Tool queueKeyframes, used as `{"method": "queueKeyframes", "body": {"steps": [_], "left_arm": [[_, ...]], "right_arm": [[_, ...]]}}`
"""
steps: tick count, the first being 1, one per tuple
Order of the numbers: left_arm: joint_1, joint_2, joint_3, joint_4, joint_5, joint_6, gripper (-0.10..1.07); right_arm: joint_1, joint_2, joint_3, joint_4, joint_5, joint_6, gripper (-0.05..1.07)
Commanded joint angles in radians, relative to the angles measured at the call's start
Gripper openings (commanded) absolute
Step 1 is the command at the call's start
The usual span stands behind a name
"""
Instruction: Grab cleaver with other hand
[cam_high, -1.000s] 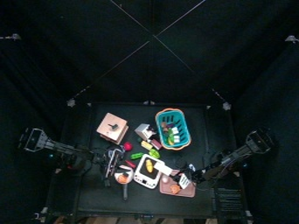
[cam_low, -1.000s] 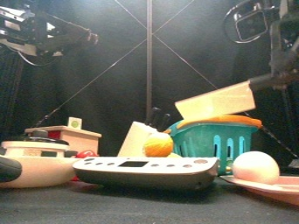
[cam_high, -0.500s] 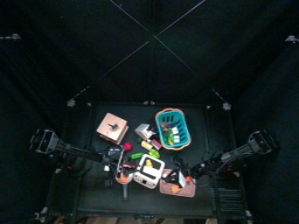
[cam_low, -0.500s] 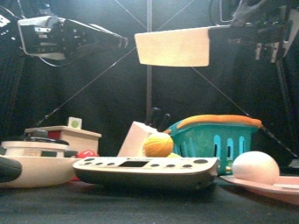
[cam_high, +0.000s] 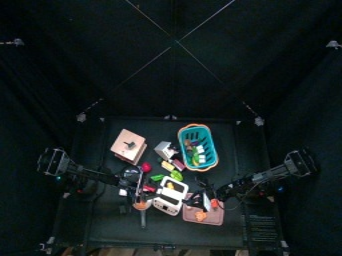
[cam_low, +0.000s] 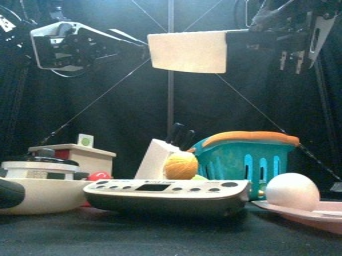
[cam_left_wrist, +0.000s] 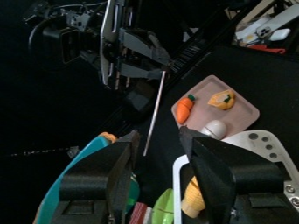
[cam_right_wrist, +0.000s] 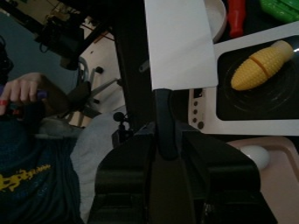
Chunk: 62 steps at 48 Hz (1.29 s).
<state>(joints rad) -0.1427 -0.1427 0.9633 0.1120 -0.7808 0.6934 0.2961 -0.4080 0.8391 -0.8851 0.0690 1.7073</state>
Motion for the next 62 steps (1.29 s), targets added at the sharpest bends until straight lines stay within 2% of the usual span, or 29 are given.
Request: {"method": "queueKeyframes", "body": {"steps": [1, 12, 18, 56, 62], "left_arm": [[-0.003, 0.006, -0.029, 0.006, -0.035, 0.011, 0.81], [-0.011, 0.015, -0.006, 0.003, -0.144, 0.067, 0.7], [-0.015, 0.02, -0.002, 0.005, -0.144, 0.074, 0.65], [-0.017, 0.046, -0.012, -0.011, -0.144, 0.074, 0.62], [-0.017, 0.048, -0.012, -0.008, -0.144, 0.075, 0.56]], "right_arm": [[-0.008, -0.006, -0.009, -0.003, -0.014, 0.0, 0.59], [-0.008, -0.003, -0.006, -0.003, -0.015, 0.0, 0.59], [-0.008, -0.003, -0.006, -0.003, -0.015, 0.0, 0.59], [-0.008, 0.012, -0.009, -0.003, -0.043, 0.002, 0.59], [-0.008, 0.012, -0.009, -0.003, -0.043, 0.0, 0.59]]}}
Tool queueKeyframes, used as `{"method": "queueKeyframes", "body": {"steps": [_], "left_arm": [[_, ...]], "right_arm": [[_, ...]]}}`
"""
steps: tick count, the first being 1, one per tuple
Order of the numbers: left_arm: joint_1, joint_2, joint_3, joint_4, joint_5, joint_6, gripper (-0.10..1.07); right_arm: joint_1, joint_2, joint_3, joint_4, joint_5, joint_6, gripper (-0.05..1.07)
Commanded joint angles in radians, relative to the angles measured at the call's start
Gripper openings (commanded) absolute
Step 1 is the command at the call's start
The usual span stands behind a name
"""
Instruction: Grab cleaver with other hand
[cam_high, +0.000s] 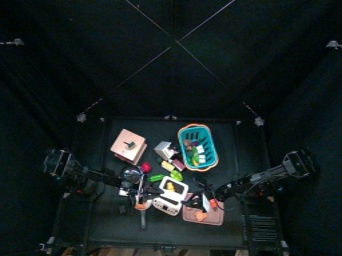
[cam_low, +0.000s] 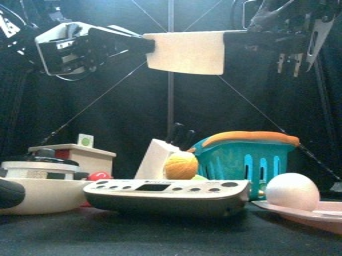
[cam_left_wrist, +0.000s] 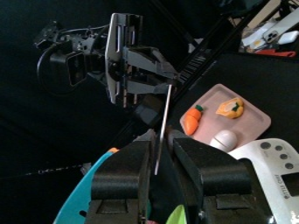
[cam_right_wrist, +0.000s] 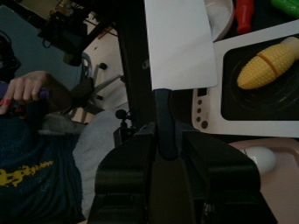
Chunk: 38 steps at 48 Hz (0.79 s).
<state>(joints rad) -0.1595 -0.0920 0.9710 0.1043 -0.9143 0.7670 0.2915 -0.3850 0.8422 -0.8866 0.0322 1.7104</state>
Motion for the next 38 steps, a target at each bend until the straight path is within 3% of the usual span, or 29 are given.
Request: {"method": "queueKeyframes", "body": {"steps": [1, 10, 21, 38], "left_arm": [[0.0, -0.003, -0.018, 0.0, -0.011, 0.002, 0.54], [0.0, -0.003, -0.018, 0.002, -0.011, 0.003, 0.39], [0.0, -0.003, -0.015, 0.0, -0.011, 0.002, 0.39], [0.0, -0.005, -0.011, -0.002, -0.011, -0.002, 0.39]], "right_arm": [[-0.005, -0.011, -0.012, -0.002, -0.008, -0.003, 0.59], [-0.003, -0.011, -0.009, -0.002, -0.009, -0.003, 0.59], [-0.006, -0.011, -0.012, -0.025, -0.008, -0.002, 0.63], [-0.018, -0.012, -0.017, -0.066, 0.003, -0.005, 1.01]]}}
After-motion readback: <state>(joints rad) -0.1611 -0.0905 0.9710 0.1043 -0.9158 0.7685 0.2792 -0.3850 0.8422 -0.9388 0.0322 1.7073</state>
